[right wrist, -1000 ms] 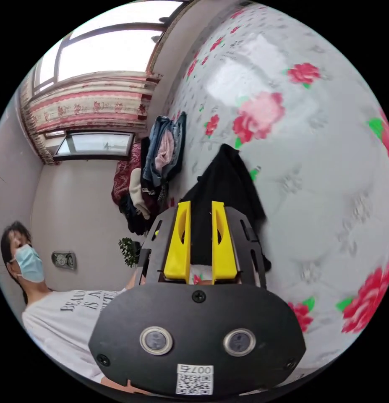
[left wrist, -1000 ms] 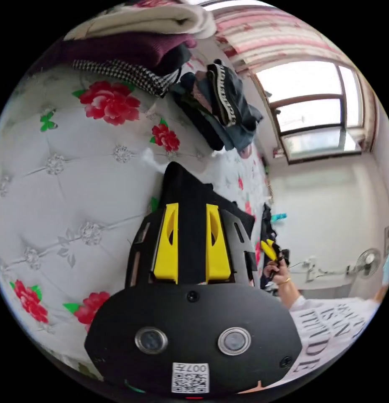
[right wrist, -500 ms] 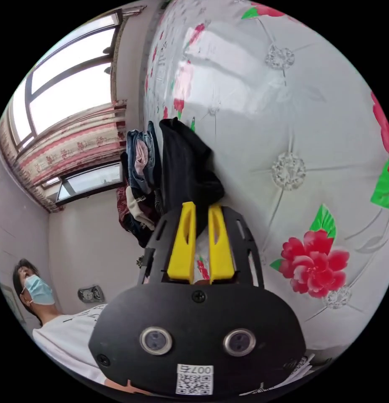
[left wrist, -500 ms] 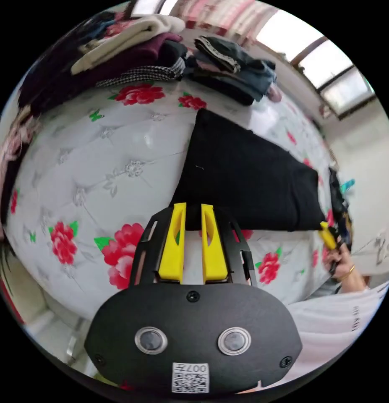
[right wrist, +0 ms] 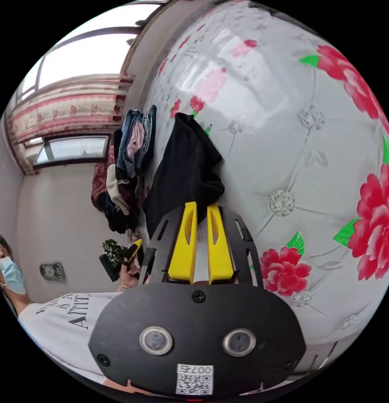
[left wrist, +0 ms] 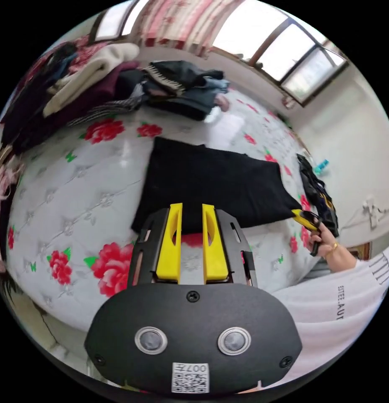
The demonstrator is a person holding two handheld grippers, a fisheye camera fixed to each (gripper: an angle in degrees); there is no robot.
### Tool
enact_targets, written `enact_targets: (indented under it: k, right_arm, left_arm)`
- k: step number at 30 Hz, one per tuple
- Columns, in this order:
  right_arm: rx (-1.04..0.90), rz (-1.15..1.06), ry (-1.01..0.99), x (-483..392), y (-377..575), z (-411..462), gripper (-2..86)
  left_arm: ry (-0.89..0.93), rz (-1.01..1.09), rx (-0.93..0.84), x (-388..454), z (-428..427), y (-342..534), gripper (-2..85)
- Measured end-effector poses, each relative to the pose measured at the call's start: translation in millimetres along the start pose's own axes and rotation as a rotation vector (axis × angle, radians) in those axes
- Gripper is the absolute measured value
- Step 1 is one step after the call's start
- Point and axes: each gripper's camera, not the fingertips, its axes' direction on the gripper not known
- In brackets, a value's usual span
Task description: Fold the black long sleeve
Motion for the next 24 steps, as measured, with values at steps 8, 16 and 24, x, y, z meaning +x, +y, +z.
enact_targets:
  k: [8, 16, 24]
  right_arm:
    - [0.016, -0.177, 0.117, -83.2, -3.2, -0.6, 1.2]
    - [-0.207, -0.927, 0.263, -297.5, 9.9, 77.2, 1.3]
    - [-0.749, -1.332, 0.190, -372.2, 87.6, 290.8, 2.5]
  left_arm:
    - [0.183, 0.191, -0.221, 67.5, 80.6, -11.9, 7.0]
    - [0.215, 0.210, -0.202, 41.6, 63.6, -8.1, 5.2]
    - [0.353, 0.000, -0.228, -30.2, 12.3, 34.8, 6.7]
